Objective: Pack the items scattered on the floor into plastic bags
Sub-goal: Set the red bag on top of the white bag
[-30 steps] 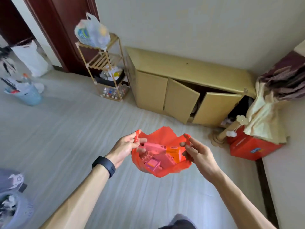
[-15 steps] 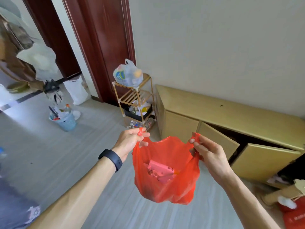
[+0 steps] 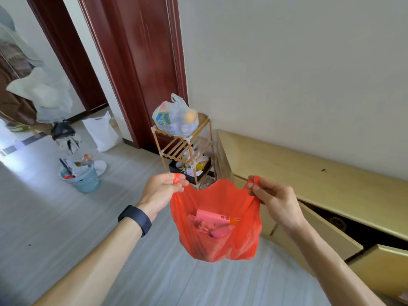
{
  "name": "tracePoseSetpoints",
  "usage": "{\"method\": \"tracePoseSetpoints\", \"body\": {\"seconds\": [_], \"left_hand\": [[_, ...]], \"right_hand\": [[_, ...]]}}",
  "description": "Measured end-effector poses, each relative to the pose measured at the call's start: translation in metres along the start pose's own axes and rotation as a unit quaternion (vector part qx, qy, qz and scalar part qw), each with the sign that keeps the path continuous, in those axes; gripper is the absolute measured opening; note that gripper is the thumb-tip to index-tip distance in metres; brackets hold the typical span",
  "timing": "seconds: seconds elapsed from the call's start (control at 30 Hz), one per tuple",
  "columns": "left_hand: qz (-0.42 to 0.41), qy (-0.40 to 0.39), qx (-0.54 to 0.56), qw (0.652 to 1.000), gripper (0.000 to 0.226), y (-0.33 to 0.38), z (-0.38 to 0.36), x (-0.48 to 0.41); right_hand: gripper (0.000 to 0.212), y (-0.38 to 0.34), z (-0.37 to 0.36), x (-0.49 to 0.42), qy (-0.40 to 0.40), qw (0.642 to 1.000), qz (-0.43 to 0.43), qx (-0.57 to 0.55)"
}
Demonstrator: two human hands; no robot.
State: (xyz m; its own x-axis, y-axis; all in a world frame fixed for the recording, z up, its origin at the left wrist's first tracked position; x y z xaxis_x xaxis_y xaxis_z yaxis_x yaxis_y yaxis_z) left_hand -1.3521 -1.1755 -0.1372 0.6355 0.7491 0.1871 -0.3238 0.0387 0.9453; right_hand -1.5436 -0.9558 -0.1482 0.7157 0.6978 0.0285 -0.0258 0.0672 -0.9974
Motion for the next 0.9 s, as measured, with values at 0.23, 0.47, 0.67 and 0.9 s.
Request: {"method": "tracePoseSetpoints", "body": {"seconds": [0.23, 0.47, 0.67, 0.9], "left_hand": [[-0.08, -0.044, 0.003, 0.996, 0.02, 0.058, 0.043, -0.152], [-0.153, -0.083, -0.024, 0.984, 0.016, 0.15, 0.077, -0.303], [-0.239, -0.065, -0.033, 0.968, 0.017, 0.225, 0.101, -0.414], [-0.295, -0.049, -0.007, 0.954, 0.018, 0.298, 0.109, -0.552]], "right_hand": [[0.021, -0.035, -0.04, -0.136, 0.081, 0.996, 0.028, -0.016], [0.022, -0.098, -0.07, -0.256, 0.154, 0.985, 0.076, -0.002], [0.022, -0.161, -0.09, -0.351, 0.192, 0.972, 0.138, 0.01], [0.023, -0.211, -0.108, -0.481, 0.228, 0.954, 0.196, 0.015]]}}
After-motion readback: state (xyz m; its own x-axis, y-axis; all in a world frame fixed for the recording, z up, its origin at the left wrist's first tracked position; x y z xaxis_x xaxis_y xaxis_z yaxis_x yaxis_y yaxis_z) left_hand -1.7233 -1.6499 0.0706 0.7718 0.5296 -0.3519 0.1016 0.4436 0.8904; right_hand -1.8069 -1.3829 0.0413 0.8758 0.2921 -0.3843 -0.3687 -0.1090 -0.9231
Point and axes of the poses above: each hand's wrist, its own x-axis away from the middle knuckle, its own z-axis out of the back of the hand, y = z × x, the point moved 5 cm from there along -x, towards the middle knuckle, and after that the axes turned 3 degrees about -y, right-handed, at the moved point
